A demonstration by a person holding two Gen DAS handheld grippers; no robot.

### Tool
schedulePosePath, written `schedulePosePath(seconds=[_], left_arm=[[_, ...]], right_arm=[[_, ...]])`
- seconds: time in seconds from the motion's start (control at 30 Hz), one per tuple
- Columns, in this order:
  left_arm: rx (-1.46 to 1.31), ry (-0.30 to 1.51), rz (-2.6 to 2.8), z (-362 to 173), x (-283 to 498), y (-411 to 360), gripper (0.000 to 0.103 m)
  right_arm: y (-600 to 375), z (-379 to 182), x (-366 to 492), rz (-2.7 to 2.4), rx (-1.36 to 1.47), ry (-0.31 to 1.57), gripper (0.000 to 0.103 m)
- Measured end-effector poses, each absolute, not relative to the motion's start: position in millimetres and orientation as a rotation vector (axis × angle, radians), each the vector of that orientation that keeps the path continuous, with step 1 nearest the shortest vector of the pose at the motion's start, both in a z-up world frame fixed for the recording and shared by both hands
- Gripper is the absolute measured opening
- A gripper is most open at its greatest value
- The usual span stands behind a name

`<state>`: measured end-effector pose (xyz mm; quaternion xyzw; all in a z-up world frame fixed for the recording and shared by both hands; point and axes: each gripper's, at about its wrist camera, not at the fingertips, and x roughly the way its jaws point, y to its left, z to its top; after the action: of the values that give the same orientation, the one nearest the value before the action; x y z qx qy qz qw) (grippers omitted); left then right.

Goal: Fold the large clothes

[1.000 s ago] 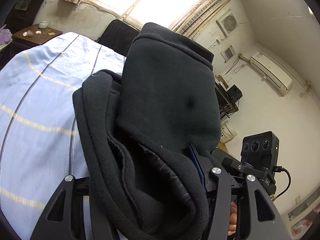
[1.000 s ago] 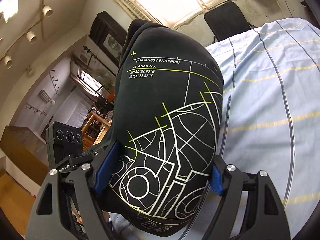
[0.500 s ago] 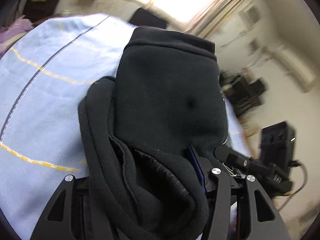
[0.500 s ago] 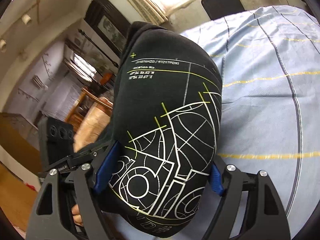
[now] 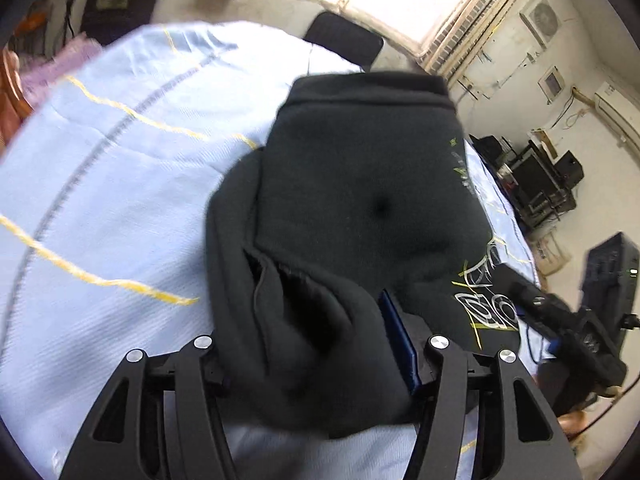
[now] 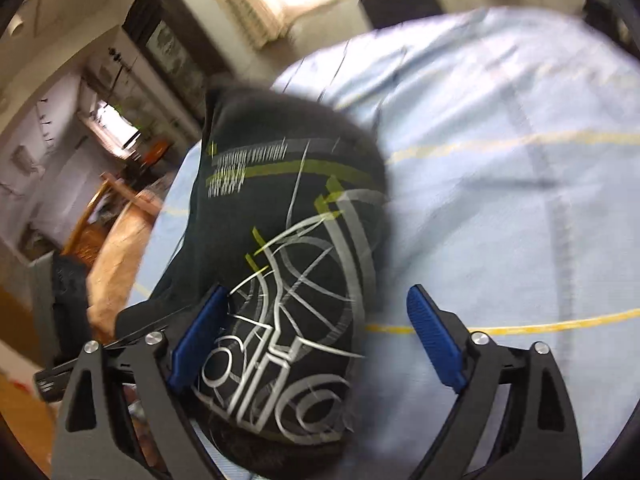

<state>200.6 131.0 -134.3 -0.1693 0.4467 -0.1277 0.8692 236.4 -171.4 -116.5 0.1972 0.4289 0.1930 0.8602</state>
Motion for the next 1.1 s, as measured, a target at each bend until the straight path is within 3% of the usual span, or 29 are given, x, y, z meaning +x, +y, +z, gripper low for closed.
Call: schedulePosePath(seconds=[0.2, 0.37, 0.63, 0.9, 1.1], left_arm=[[-0.254, 0.845, -0.203, -106, 156, 132, 0.063], [-0.184, 0.725, -0.168, -76, 104, 124, 0.082], [-0.085, 0.542, -0.109, -31, 13, 103, 0.099], [-0.028, 0.433, -0.06, -5, -29, 94, 0.099], [-0.023, 0.421, -0.017, -8, -21, 94, 0.099]], right_arm=[[-185, -79, 192, 0.357, 0.355, 0.772, 0.097], [-188, -59, 150, 0.437, 0.424, 0.704, 0.098], [-172, -11, 75, 0.444, 0.306, 0.605, 0.098], [-165, 33, -3, 0.433, 0.223, 0.449, 0.098], [-168, 40, -10, 0.384, 0.193, 0.402, 0.098]])
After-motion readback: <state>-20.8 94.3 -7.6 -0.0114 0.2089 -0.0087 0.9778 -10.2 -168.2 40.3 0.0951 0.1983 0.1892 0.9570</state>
